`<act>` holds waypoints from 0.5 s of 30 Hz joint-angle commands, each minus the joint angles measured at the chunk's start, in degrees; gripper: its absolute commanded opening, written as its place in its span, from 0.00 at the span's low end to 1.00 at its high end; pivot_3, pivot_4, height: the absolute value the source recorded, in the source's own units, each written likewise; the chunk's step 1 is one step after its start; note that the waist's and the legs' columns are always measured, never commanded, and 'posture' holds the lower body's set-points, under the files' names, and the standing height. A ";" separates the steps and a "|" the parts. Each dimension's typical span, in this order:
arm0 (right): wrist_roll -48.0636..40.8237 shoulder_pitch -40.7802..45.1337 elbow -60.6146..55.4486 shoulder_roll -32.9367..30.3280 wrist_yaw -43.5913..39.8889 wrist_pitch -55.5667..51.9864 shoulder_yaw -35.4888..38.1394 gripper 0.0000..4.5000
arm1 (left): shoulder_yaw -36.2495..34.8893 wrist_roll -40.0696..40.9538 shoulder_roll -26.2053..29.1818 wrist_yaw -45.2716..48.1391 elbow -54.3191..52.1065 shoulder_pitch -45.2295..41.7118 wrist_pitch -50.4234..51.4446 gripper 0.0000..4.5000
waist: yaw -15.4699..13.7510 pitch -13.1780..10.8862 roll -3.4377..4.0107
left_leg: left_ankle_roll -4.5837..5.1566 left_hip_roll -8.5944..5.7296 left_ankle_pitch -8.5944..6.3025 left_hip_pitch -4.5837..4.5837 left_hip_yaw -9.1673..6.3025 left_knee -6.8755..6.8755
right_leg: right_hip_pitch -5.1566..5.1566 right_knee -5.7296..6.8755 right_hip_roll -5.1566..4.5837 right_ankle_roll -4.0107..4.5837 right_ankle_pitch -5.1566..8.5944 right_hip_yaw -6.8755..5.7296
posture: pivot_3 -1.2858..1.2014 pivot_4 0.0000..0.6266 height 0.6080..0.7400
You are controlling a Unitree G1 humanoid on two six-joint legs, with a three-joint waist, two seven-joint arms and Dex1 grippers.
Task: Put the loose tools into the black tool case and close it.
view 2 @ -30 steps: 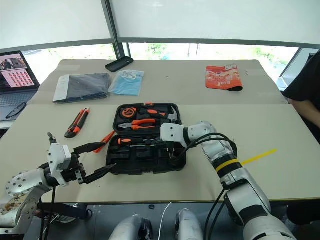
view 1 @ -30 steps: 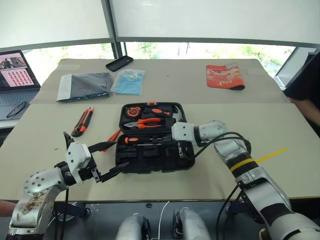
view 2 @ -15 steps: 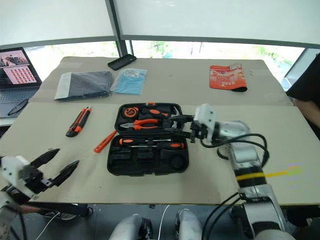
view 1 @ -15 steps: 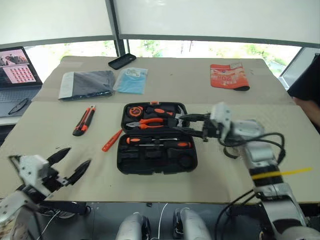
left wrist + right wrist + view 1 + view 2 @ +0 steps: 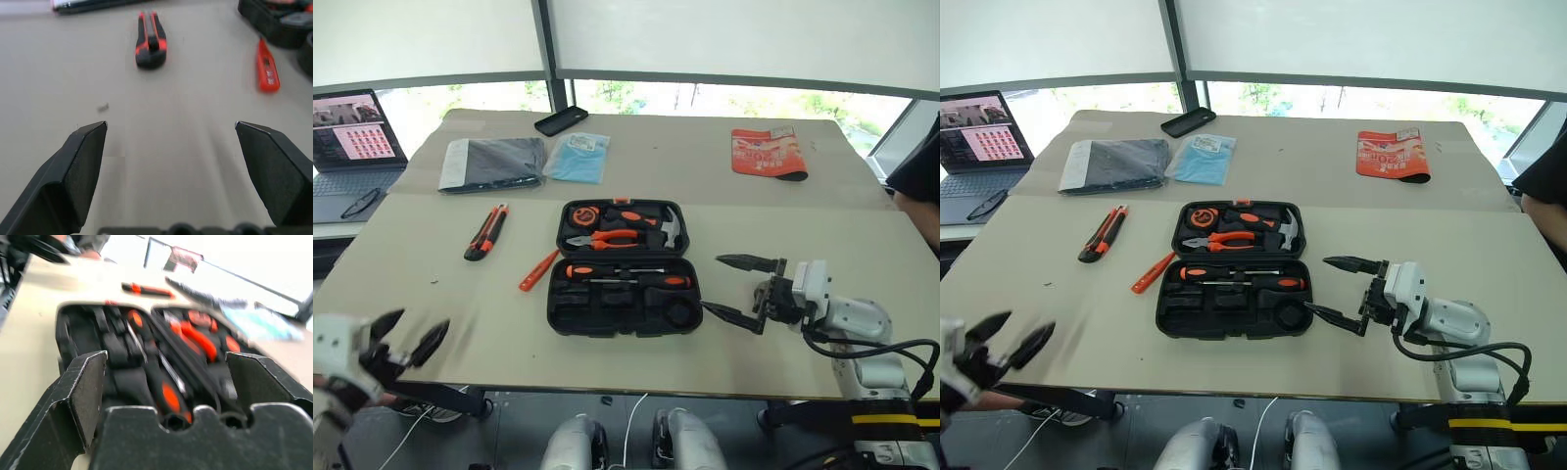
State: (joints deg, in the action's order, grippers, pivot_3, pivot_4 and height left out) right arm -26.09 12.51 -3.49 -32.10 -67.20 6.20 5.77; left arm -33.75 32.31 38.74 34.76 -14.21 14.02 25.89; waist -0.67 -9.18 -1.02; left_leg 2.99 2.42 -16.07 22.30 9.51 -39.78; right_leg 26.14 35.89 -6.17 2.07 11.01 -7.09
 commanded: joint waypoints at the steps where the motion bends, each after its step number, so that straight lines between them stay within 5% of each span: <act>1: -3.30 5.06 -5.93 0.56 1.52 -4.10 -1.70 0.99 | 7.66 1.74 4.03 -1.12 -3.95 -8.24 9.03 1.00 | 0.01 -0.01 -0.01 | -0.02 0.00 0.02 0.03 0.02 0.00 | 0.03 0.02 0.02 -0.14 -0.09 0.01 | 0.52 0.24 1.00; 9: -4.61 10.46 -8.22 1.44 1.83 -8.46 -4.87 0.99 | 23.36 -4.17 6.61 -1.02 6.04 -26.85 18.68 1.00 | 0.33 -0.01 -0.04 | -0.17 0.02 0.36 0.07 0.17 0.05 | 0.07 -0.03 0.76 0.41 -0.28 0.03 | 0.52 0.24 1.00; 15: -3.86 10.24 -8.11 1.58 3.29 -8.25 -4.80 0.99 | 28.20 -7.75 4.98 0.56 11.00 -31.24 17.48 1.00 | 0.38 -0.02 -0.05 | -0.19 0.03 0.32 0.11 0.22 0.04 | 0.09 -0.08 0.83 0.29 -0.15 0.03 | 0.52 0.24 1.00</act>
State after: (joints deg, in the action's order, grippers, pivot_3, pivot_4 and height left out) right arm -29.83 22.26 -9.94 -30.52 -64.69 -2.08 0.23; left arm -5.78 25.44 44.04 34.75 -3.31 -16.22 44.05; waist -0.29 -9.20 -1.08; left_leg 2.80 2.46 -15.75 22.39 9.74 -39.75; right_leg 26.23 35.84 -5.35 2.28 10.90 -7.05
